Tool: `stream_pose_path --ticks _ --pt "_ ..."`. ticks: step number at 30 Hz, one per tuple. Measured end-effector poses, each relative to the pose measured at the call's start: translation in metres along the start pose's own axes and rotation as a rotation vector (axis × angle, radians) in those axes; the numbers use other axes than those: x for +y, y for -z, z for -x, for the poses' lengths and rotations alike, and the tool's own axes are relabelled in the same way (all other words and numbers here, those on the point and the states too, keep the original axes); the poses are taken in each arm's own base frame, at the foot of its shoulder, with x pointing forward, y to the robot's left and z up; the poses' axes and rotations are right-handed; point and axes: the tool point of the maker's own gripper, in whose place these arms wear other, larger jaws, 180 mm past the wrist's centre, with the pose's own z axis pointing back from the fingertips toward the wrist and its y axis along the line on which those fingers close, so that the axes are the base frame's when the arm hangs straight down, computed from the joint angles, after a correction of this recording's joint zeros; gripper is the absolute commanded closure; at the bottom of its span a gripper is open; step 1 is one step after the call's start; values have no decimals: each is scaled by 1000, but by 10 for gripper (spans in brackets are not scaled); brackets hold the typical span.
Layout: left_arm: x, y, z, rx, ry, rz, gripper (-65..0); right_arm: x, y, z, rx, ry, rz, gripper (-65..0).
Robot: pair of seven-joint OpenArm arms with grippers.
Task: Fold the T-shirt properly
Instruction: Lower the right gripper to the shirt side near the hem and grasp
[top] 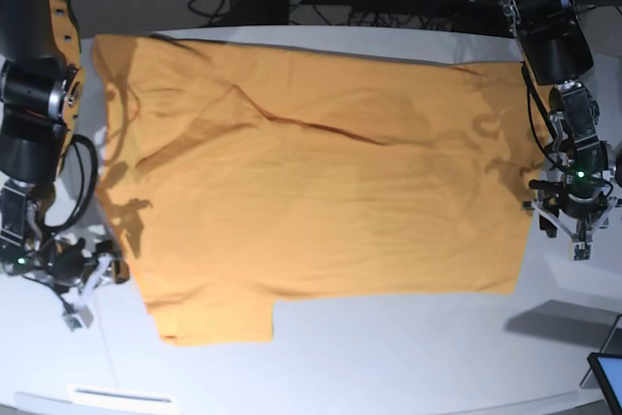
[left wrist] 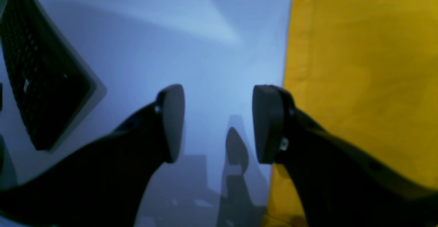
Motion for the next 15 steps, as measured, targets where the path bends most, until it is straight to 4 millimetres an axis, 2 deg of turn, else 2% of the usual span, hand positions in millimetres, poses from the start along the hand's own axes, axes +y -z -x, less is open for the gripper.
stream_pose_path --ticks 6,10,15 --pt "-2 0 1 1 1 3 -319 2 2 3 8 5 -8 -360" --pt "-3 -1 12 22 10 5 -319 5 8 5 28 35 -30 -360" --pt "-3 -1 9 16 8 5 -319 6 11 10 48 55 -44 -360"
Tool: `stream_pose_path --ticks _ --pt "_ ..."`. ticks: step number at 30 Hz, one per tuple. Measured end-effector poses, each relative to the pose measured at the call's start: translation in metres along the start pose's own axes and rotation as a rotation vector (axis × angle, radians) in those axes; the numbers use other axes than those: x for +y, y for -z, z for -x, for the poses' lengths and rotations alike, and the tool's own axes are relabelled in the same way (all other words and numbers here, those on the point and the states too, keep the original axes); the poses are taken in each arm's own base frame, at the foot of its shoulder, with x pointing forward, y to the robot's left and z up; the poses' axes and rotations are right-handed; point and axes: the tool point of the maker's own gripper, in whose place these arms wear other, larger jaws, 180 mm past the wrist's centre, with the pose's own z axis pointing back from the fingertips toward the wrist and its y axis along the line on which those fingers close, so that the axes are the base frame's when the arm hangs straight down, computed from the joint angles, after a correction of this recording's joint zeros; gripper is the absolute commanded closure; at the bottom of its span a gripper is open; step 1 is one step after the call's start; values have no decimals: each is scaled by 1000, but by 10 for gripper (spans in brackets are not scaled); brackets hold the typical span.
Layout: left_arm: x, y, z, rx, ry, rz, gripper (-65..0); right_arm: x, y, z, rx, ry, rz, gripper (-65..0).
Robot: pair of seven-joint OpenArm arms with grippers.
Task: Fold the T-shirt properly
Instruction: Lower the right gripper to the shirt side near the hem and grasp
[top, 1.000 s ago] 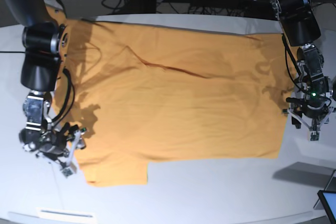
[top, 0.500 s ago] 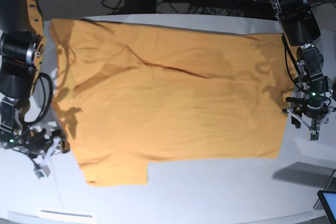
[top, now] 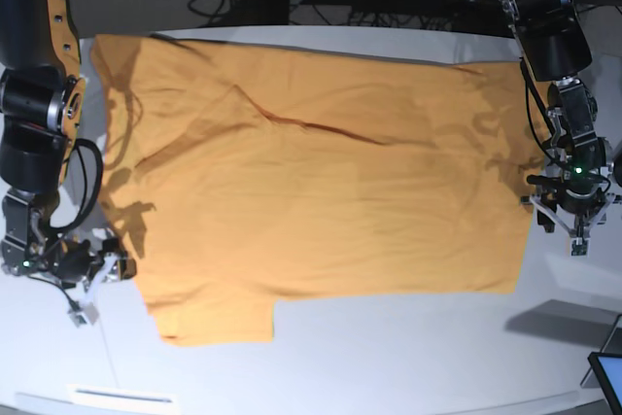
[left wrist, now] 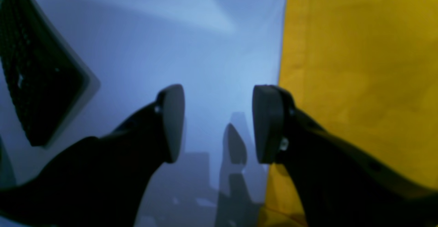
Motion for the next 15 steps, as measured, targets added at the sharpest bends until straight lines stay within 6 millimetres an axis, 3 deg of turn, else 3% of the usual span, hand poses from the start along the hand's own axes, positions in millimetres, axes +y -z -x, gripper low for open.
stream_pose_path --ticks 9,15 --pt "0 0 1 2 0 0 -319 1 3 6 15 16 -9 -360" --pt "0 0 1 2 0 0 -319 16 11 4 10 15 -38 -360"
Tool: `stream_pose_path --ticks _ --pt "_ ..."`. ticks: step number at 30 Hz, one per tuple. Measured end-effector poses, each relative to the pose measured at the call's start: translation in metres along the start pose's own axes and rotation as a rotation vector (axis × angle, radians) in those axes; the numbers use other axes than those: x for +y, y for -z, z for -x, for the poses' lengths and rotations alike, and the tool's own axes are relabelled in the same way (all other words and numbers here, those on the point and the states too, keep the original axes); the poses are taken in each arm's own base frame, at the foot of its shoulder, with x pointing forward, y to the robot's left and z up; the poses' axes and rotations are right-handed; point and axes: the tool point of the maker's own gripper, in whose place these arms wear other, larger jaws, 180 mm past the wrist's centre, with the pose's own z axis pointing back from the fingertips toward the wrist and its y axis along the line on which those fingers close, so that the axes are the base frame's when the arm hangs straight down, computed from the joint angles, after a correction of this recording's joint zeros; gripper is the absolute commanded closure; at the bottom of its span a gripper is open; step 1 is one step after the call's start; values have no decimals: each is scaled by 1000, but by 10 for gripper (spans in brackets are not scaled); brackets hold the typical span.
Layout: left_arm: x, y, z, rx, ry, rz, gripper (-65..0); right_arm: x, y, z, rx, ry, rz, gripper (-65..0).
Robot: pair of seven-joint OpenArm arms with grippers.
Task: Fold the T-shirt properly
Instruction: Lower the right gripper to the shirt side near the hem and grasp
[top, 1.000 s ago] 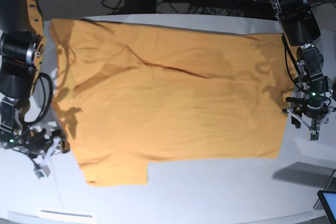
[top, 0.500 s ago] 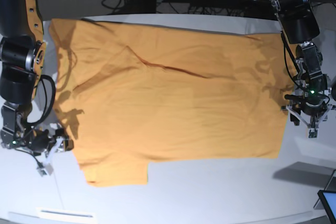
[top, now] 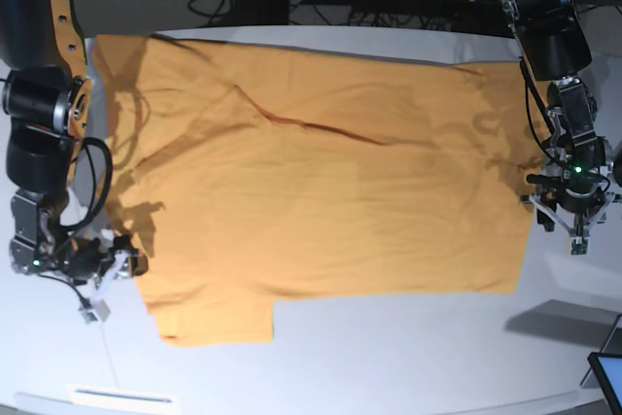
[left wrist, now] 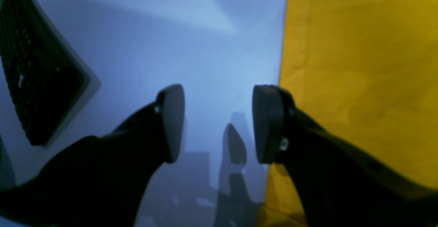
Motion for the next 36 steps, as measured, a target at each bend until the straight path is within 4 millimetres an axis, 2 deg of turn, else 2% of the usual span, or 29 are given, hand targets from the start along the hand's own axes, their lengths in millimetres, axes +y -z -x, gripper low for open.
stream_pose_path --ticks 6,14,16,20,23,30,36 --pt "0 0 0 -1 0 0 -319 10 5 -2 -3 -2 -19 -360" --pt "2 0 0 -1 3 -4 -319 4 -1 -26 -97 -13 -3 -361" --pt "2 0 0 -1 3 -4 -319 6 3 -24 -110 1 -15 -363" --pt "2 0 0 -1 3 -4 -319 14 20 -7 -67 -38 -14 -363" --pt "2 0 -1 -1 2 -4 -319 14 27 -4 -95 -1 -3 -363" --pt "2 0 -1 -1 3 -4 -319 -7 15 -7 -80 1 34 -363" --pt "2 0 0 -1 3 -4 -319 -26 1 -20 -106 -1 72 -363"
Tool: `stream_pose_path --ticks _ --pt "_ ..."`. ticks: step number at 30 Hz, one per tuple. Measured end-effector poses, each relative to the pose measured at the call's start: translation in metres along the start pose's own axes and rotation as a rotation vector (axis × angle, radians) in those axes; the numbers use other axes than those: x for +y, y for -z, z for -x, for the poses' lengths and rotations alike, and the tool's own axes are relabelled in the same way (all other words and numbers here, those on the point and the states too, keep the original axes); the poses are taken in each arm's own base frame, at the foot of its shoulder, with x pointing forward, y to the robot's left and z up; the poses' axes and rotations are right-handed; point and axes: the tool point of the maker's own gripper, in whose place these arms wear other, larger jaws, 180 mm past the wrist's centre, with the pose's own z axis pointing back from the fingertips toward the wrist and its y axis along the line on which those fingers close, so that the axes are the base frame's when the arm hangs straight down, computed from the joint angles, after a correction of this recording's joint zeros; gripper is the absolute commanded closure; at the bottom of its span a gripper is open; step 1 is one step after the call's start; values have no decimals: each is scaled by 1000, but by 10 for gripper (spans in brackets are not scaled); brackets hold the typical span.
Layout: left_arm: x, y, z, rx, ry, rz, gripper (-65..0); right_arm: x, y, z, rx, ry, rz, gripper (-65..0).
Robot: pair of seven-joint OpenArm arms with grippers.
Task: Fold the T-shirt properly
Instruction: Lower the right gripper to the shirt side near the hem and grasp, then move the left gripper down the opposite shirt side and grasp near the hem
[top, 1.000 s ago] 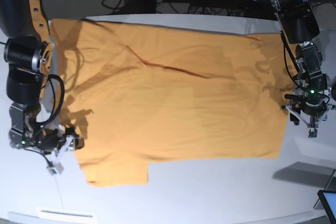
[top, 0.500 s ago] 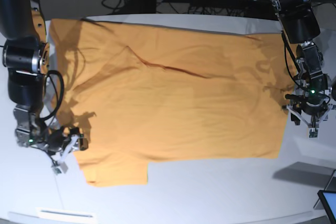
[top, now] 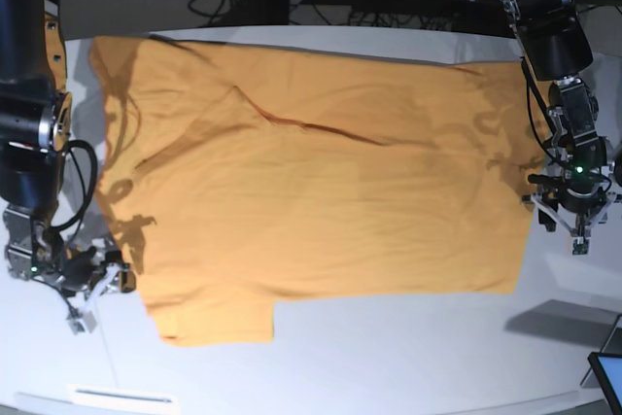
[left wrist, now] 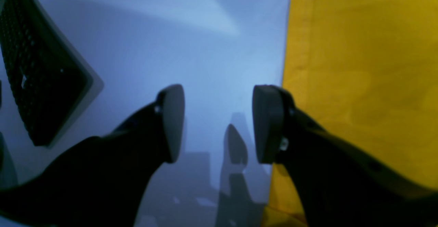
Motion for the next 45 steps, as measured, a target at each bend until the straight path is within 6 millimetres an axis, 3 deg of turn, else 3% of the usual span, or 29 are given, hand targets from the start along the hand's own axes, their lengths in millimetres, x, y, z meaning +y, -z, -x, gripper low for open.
stream_pose_path --ticks 7,25,32,40,42,45 --pt "0 0 0 0 0 1 -319 8 6 21 34 9 -16 -363" --pt "0 0 3 5 3 1 -317 9 7 27 45 15 -20 -363" --pt "-1 -1 9 17 8 4 -317 38 16 25 45 -4 -106 -361" --pt "-1 -1 9 16 7 4 -317 40 17 25 54 -4 -111 -355" --pt "-1 -1 9 17 8 3 -317 40 17 25 55 -4 -110 -280" --pt "-1 -1 9 16 7 4 -317 39 16 28 66 -7 -108 -71"
